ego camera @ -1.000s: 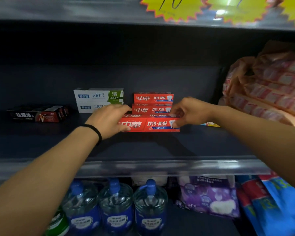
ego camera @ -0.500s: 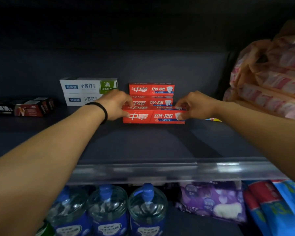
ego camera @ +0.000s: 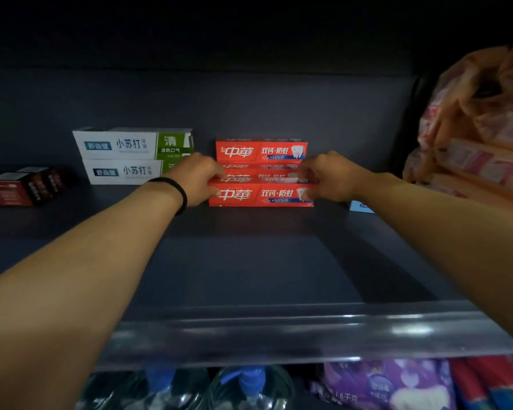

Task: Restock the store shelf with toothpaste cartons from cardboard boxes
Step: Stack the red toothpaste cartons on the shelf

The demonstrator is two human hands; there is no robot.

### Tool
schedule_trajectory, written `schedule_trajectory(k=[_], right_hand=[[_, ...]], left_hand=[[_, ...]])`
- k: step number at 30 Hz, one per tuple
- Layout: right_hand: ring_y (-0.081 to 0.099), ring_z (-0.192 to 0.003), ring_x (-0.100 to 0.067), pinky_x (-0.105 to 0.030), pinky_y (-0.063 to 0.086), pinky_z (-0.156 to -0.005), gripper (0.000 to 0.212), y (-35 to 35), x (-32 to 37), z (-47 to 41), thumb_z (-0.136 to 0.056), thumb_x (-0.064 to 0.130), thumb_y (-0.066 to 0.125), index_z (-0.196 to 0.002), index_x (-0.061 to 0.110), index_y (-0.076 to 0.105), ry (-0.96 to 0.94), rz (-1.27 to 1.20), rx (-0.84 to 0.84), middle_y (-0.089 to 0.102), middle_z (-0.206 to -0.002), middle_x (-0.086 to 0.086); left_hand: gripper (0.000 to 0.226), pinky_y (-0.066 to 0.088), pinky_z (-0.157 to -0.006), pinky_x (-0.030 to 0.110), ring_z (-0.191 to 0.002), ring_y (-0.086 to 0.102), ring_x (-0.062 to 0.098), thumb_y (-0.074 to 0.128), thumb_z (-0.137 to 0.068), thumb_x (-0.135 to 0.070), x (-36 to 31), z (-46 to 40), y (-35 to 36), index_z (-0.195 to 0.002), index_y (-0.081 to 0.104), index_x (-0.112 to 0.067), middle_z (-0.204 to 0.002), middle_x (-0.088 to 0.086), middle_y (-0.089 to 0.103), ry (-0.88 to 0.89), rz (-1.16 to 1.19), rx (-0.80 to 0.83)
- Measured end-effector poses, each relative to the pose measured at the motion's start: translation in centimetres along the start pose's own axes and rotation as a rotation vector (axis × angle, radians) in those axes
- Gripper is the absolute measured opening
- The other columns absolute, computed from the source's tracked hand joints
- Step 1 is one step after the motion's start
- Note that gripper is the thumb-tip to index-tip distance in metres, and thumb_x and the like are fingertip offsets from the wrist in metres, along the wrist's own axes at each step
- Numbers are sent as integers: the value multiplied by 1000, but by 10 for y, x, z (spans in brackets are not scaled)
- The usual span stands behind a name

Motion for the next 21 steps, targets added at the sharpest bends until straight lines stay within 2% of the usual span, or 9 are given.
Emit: schedule_trajectory(k=[6,10,15,21], right_hand=[[56,-113,-22,-37,48,-96,43,4,-6,-21,-83,31,73,-121,14,60,7,59,-45,55,-130,-6],[56,-113,-25,-39,48,-98,44,7,-5,-29,-86,31,69,-126,16,60,10,77,-54,56,-130,-8],[53,-121,-23,-38,44,-104,56,6,-3,-36,-84,27,73,-135,14,54,0,77,-45,54,-136,-6],[52,-122,-22,-37,45,-104,53,7,-7,-38,-84,27,73,-132,13,55,4,98,-19,52,-138,-5]], left_hand=[[44,40,-104,38,-119,53,25,66,-87,-15,8,-16,10,-130,57,-12,-132,9,56,21,-18,-29],[44,39,-105,35,-121,52,26,64,-89,-14,14,-23,12,-132,55,-12,-134,10,56,1,-13,-34],[45,38,-104,33,-119,53,27,64,-89,-13,16,-28,14,-133,54,-13,-133,10,56,-28,-23,-39],[45,38,-101,31,-118,53,25,65,-88,-14,13,-28,13,-132,55,-12,-132,9,56,-33,1,-63]])
Point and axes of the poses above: each hand's wrist, its own z-axis away from the middle knuckle, its own y-axis out of the palm, x = y × z, the point moved 8 cm from there along -z, towards the middle knuckle
